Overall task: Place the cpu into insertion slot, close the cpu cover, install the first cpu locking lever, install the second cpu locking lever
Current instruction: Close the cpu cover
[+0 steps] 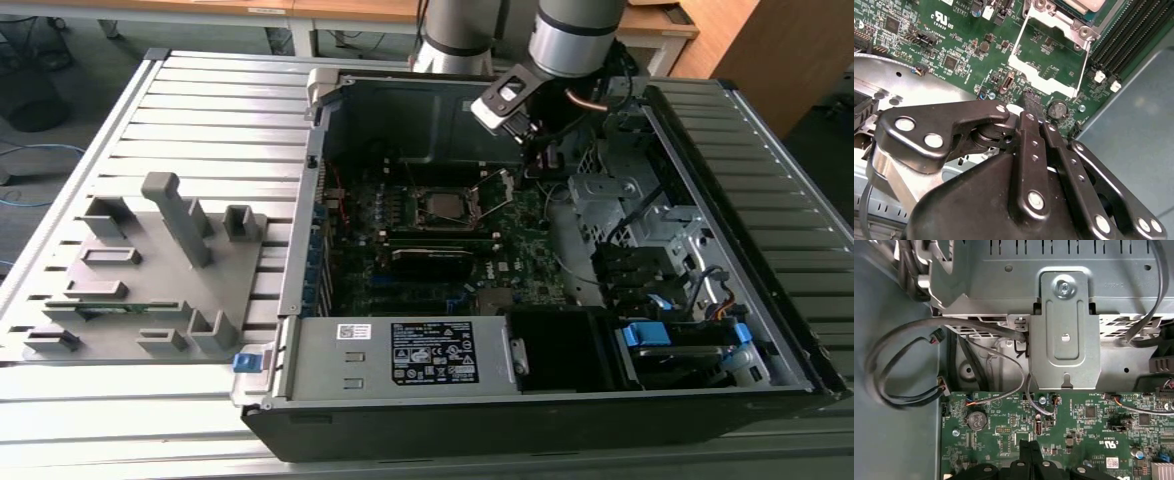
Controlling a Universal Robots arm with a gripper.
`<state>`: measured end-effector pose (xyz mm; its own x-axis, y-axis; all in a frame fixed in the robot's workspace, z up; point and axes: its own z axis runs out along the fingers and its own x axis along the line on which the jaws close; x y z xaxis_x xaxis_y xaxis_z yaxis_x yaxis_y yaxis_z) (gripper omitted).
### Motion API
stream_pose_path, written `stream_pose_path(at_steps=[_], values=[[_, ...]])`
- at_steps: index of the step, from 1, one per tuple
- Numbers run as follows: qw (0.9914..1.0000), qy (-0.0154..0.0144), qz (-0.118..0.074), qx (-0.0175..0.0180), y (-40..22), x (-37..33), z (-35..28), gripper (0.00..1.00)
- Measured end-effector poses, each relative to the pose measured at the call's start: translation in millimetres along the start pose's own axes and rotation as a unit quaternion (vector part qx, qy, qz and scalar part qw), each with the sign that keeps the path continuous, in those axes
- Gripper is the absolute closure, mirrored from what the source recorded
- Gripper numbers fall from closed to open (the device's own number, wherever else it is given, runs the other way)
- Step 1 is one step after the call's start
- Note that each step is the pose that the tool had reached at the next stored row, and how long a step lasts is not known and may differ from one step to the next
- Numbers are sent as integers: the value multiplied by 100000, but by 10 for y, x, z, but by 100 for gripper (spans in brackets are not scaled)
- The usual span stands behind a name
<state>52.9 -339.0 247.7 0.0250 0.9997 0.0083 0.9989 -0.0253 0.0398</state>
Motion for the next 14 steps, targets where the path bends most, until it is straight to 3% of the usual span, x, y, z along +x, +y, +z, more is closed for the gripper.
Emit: stream_pose_path(at_steps=[5, 14], values=[[99999, -332, -13, 4, -1, 0, 45, 89], [99999, -418, -15, 0, -2, -1, 61, 89]])
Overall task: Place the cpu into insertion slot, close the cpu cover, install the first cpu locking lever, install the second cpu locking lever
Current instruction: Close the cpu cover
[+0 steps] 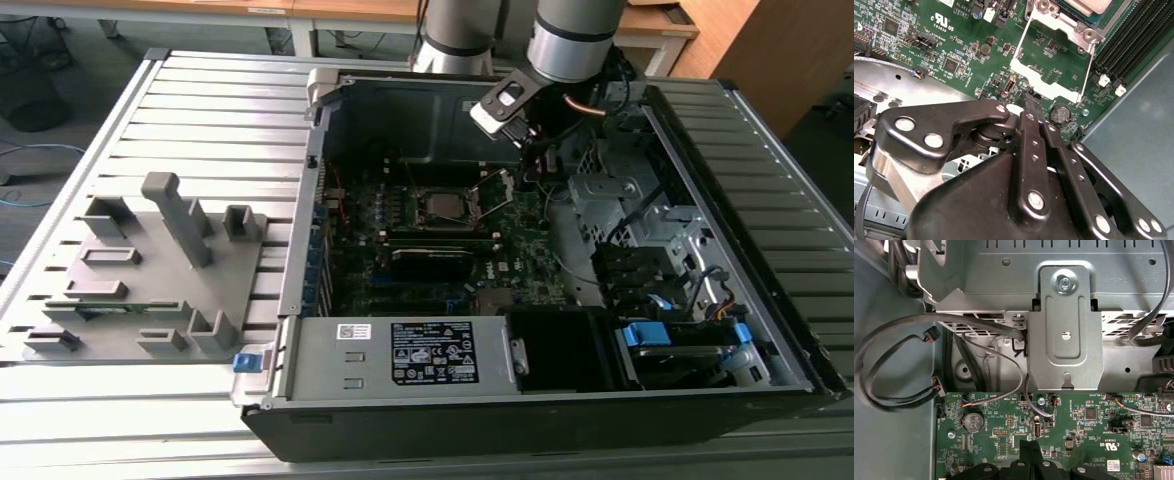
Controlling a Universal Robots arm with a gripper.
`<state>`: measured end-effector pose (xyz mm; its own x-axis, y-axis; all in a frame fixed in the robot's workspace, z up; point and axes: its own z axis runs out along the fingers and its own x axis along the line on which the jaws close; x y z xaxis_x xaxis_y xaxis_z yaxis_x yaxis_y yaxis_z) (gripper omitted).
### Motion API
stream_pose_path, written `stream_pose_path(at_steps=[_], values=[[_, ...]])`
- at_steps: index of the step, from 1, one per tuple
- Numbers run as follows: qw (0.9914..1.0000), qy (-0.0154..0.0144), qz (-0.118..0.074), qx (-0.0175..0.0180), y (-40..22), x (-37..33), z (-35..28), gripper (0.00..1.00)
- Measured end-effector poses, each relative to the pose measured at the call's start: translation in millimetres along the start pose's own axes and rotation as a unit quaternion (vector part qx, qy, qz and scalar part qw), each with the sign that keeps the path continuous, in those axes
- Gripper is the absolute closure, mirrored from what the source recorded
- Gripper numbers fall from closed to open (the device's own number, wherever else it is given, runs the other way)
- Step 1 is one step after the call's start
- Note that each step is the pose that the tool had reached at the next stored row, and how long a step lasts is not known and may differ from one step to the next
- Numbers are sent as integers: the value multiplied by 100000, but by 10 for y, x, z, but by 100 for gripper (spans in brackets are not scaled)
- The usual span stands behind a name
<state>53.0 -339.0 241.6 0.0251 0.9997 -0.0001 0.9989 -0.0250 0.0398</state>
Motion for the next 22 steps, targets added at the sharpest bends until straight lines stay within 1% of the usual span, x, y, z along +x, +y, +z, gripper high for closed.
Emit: stream_pose_path(at_steps=[4, 6, 9, 12, 18, 22], values=[[100000, 16, 10, -4, -5, 1, 3, 89], [100000, 23, 3, -9, -28, 0, 5, 89], [100000, 14, 4, -13, -87, -2, 4, 89], [100000, 6, 5, -56, -163, -4, 3, 89], [100000, 13, 16, -165, -291, -7, 2, 89], [100000, 17, 14, -191, -333, -8, 2, 89]])
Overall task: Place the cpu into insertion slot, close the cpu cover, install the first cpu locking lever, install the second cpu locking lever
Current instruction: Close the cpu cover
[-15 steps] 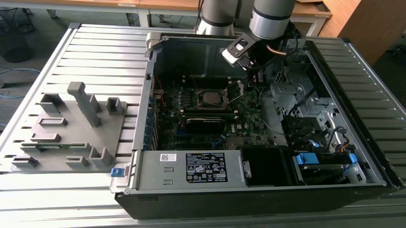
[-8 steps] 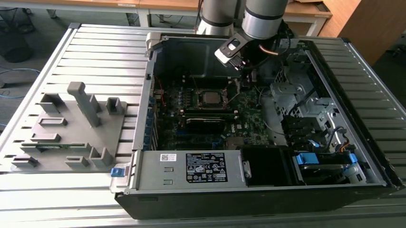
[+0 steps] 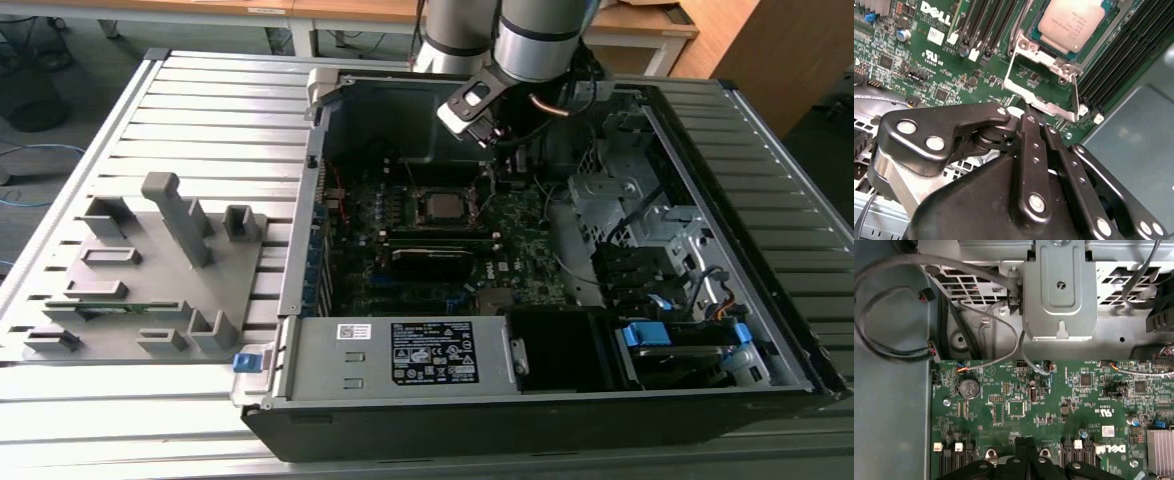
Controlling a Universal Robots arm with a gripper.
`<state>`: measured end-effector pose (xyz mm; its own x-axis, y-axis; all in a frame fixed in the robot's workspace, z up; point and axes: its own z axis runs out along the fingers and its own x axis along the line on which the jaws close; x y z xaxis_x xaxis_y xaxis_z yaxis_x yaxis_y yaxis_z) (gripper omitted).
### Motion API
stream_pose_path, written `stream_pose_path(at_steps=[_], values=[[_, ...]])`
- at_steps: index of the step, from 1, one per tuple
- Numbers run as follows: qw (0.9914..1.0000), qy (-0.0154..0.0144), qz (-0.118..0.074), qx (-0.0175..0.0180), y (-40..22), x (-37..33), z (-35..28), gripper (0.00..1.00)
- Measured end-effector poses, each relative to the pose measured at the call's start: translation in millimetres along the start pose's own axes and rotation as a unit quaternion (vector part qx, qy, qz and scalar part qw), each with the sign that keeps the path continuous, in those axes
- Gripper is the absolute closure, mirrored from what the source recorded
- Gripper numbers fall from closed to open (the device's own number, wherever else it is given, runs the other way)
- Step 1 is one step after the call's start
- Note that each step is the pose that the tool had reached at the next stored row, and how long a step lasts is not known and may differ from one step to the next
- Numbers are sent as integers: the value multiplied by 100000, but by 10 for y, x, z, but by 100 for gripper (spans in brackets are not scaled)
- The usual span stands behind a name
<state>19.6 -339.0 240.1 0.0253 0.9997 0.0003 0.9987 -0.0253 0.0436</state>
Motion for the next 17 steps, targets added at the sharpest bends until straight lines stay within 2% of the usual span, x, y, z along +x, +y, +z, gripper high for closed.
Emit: stream_pose_path(at_steps=[9, 17], values=[[100000, -2, 2, -127, -165, -4, 2, 89], [100000, 4, 1, -196, -283, -7, 5, 89]])
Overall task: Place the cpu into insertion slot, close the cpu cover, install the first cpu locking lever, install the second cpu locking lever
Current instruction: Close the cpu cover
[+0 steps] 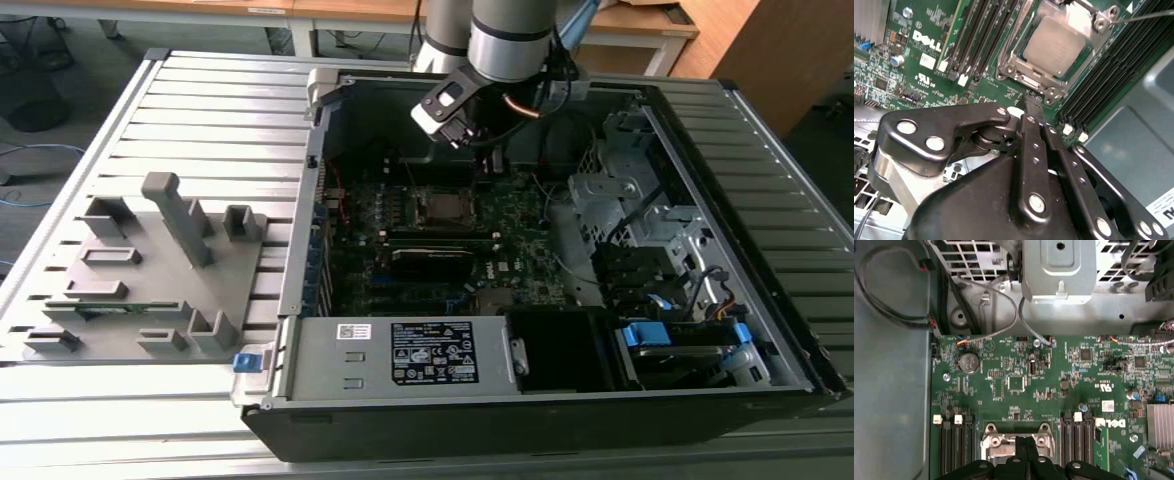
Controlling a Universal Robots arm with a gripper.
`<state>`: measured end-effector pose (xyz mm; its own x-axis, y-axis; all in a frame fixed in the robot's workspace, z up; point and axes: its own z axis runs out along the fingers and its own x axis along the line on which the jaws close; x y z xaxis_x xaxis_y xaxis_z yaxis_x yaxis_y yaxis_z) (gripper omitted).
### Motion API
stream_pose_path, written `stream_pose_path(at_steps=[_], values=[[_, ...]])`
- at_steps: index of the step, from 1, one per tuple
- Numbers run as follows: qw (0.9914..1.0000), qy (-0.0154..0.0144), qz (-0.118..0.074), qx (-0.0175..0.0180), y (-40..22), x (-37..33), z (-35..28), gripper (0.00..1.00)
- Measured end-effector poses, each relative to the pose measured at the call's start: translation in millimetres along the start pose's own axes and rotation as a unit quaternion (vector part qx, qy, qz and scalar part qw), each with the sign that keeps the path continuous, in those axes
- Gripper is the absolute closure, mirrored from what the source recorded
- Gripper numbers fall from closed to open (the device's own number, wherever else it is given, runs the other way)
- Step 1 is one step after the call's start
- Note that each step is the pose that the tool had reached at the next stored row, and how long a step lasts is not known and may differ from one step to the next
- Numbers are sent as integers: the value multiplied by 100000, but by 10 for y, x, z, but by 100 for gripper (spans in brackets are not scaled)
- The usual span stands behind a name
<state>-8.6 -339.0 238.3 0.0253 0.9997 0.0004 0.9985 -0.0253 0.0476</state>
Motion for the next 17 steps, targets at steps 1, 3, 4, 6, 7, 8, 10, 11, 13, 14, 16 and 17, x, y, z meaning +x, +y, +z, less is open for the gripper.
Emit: stream_pose_path(at_steps=[1, 3, 4, 6, 7, 8, 10, 11, 13, 14, 16, 17], values=[[100000, 6, -3, -17, -22, -1, 1, 89], [100000, 2, -1, -42, -61, -1, 2, 89], [100000, 2, 1, -46, -74, -1, 2, 89], [100000, -1, 1, -46, -81, -2, 2, 89], [100000, 1, -8, -46, -81, -2, 2, 89], [100000, -1, -9, -46, -82, -2, 2, 89], [100000, 1, -2, -46, -83, -2, 2, 89], [100000, 1, 1, -46, -84, -2, 2, 89], [100000, -1, 5, -45, -90, -2, 2, 89], [100000, -3, 0, -45, -93, -2, 2, 89], [100000, 1, -3, -46, -96, -2, 2, 89], [100000, -2, -7, -44, -96, -2, 2, 89]])
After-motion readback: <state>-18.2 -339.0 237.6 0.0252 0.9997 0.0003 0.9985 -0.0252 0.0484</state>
